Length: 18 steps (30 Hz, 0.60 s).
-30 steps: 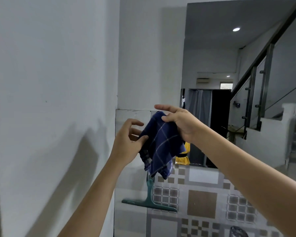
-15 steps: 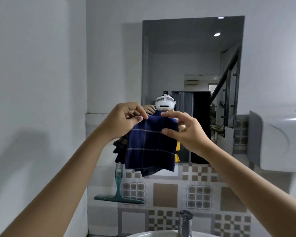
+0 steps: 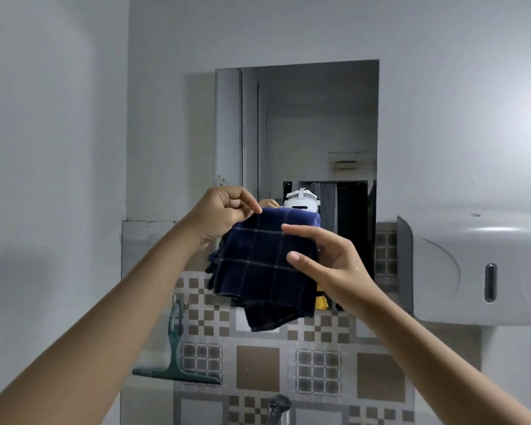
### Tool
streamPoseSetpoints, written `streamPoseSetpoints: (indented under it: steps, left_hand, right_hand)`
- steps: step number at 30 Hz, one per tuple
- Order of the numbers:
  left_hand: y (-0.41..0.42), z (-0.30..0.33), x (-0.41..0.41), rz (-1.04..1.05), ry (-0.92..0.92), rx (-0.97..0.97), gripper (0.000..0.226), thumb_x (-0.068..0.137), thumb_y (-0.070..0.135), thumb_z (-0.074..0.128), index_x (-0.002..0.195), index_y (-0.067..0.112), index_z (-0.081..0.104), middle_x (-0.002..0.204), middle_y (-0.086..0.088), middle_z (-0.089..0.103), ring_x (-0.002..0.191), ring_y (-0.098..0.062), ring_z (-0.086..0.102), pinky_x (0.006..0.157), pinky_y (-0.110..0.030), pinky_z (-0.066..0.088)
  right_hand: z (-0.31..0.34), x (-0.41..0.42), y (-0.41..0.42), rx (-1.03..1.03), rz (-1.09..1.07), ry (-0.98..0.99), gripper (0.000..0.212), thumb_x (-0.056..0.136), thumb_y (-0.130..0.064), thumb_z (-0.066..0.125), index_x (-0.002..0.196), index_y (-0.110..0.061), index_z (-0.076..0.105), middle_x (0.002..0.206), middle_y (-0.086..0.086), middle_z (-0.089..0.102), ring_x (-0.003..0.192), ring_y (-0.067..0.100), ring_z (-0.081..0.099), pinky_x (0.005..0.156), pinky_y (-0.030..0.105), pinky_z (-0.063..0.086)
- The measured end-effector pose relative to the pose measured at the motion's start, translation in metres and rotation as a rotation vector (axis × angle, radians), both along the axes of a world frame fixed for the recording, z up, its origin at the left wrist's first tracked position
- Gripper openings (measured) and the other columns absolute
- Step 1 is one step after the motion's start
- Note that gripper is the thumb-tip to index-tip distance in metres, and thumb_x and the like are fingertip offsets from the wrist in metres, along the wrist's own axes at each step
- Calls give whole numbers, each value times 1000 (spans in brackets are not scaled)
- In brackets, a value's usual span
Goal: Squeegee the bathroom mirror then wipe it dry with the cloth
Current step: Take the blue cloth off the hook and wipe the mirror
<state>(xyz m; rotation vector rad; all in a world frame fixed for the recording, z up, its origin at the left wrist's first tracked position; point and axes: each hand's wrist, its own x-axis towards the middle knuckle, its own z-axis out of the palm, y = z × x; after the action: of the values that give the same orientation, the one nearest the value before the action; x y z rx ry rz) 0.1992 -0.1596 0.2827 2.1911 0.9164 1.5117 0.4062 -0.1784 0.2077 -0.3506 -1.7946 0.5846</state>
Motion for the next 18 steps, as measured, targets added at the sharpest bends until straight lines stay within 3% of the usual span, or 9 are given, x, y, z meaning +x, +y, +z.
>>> streamPoseSetpoints:
  steps: [1,3,6,10,12,14,18]
  left_hand:
    - [2,0,7,-26,-15,-20,31,89,-9,49,73,13,63,64,2,71,71,-6,66,70,-25,53]
    - [5,0,21,-75,-71,-65,26,89,-10,49,78,10,61,58,11,69,66,0,66,62,-18,53]
    - [17,8,46,-84,-122,-52,9,88,5,59,88,13,63,58,12,67,74,-10,64,71,-30,56]
    - [40,27,66,13,-92,53,14,87,15,64,100,15,61,86,2,67,77,-3,65,57,-12,49]
    - [58,34,63,104,-37,124,23,87,19,63,109,14,58,102,-2,63,93,-11,62,65,-15,49]
    - [80,42,52,253,0,203,31,88,19,60,117,13,54,116,-6,58,106,-16,56,76,-20,45]
    - [125,52,19,543,131,369,57,82,24,67,131,7,43,134,-13,48,124,-26,43,101,-32,32]
  right_hand:
    - [4,4,0,-23,14,52,33,85,-9,67,118,-16,66,120,16,63,109,26,64,83,37,58]
    - [12,11,0,-61,0,179,34,81,-15,68,114,-22,69,118,11,63,103,22,66,78,31,57]
    - [28,19,8,-120,-63,377,35,74,-24,62,108,-29,70,117,2,60,99,20,61,72,28,54]
    - [65,36,26,-199,-75,538,55,72,-33,59,126,-35,55,132,4,50,114,30,55,93,47,51]
    - [92,45,35,-149,-84,586,66,70,-29,61,133,-40,46,138,5,45,119,31,53,98,51,48]
    - [122,54,47,-10,-200,558,76,72,-23,60,140,-44,34,143,2,40,123,27,51,102,50,46]
    - [180,72,89,364,-675,225,84,80,-23,56,148,-45,11,147,-7,33,122,19,47,99,47,48]
